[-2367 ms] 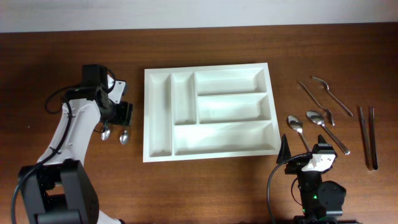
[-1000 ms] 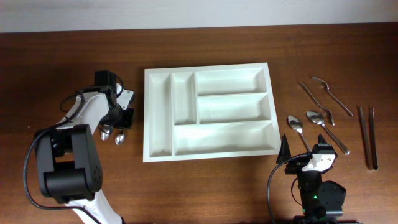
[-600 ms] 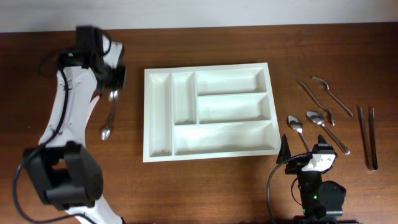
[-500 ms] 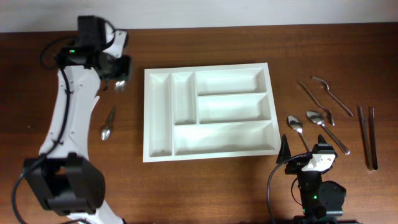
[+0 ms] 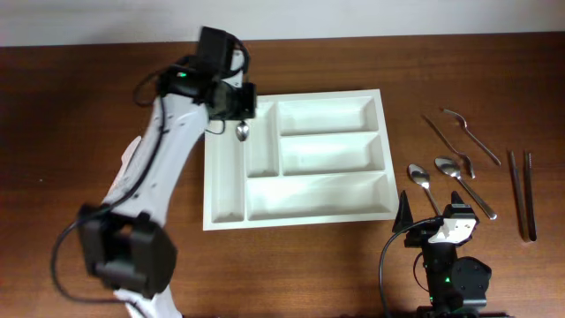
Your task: Pack container
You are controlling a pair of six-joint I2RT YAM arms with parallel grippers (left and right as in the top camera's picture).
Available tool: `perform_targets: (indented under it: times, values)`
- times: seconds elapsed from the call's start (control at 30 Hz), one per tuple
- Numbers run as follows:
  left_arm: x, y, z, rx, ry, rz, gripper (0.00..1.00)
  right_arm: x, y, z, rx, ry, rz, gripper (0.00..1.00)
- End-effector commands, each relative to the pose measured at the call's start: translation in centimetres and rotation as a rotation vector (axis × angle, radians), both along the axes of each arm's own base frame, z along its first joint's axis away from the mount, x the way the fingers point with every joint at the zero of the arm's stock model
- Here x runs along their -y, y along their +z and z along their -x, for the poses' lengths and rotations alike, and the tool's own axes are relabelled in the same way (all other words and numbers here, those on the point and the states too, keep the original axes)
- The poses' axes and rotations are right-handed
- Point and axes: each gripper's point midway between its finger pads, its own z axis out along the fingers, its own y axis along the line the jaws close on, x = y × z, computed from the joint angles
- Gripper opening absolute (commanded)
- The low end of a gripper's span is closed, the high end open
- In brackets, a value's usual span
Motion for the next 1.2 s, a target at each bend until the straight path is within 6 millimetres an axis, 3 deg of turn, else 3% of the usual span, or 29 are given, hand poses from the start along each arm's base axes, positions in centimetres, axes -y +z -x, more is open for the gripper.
perform_targets:
  times: [0.0, 0.1, 0.23, 0.27, 0.3, 0.33, 0.43, 0.57, 0.63, 0.8, 0.93, 1.07, 1.17]
  values:
    - [2.1, -4.9, 0.3, -0.132, 0.027, 0.033, 0.02, -0.3, -0.2, 0.0, -0.004, 0.015, -0.005, 0.99]
    - [2.6, -7.9, 0.5, -0.190, 0.018, 0.012, 0.02, -0.3, -0.2, 0.0, -0.004, 0.015, -0.005, 0.99]
    - [2.6, -9.5, 0.6, -0.224, 0.018, 0.000, 0.02, -0.3, -0.2, 0.0, -0.004, 0.015, -0.005, 0.99]
    - [2.6, -9.5, 0.6, -0.224, 0.017, 0.000, 0.19, -0.3, -0.2, 0.0, -0.004, 0.015, -0.005, 0.99]
    - [2.6, -9.5, 0.6, -0.222, 0.017, 0.000, 0.43, -0.3, -0.2, 0.0, -0.003, 0.015, -0.005, 0.99]
    - [2.5, -9.4, 0.5, -0.219, 0.019, 0.002, 0.59, -0.3, -0.2, 0.0, -0.003, 0.015, -0.005, 0.99]
    - [2.4, -8.5, 0.2, -0.208, 0.009, 0.000, 0.62, -0.3, -0.2, 0.0, -0.004, 0.015, -0.005, 0.99]
    - [1.1, -5.4, 0.2, -0.164, -0.093, -0.041, 0.67, -0.3, -0.2, 0.0, -0.003, 0.015, -0.005, 0.99]
    - [-0.7, -3.0, 0.3, -0.131, -0.138, -0.099, 0.68, -0.3, -0.2, 0.0, -0.004, 0.015, -0.005, 0.99]
    - [-8.3, 4.2, 0.4, 0.000, -0.059, -0.269, 0.70, -0.3, -0.2, 0.0, -0.004, 0.015, -0.005, 0.99]
    - [-14.1, 9.8, 1.9, 0.117, -0.007, -0.306, 0.68, -0.3, -0.2, 0.0, -0.004, 0.015, -0.005, 0.99]
    - [-19.2, 13.3, 3.8, 0.181, 0.052, -0.353, 0.68, -0.3, -0.2, 0.0, -0.004, 0.015, -0.005, 0.99]
    - [-22.7, 14.6, 5.2, 0.198, 0.088, -0.395, 0.68, -0.3, -0.2, 0.0, -0.004, 0.015, -0.005, 0.99]
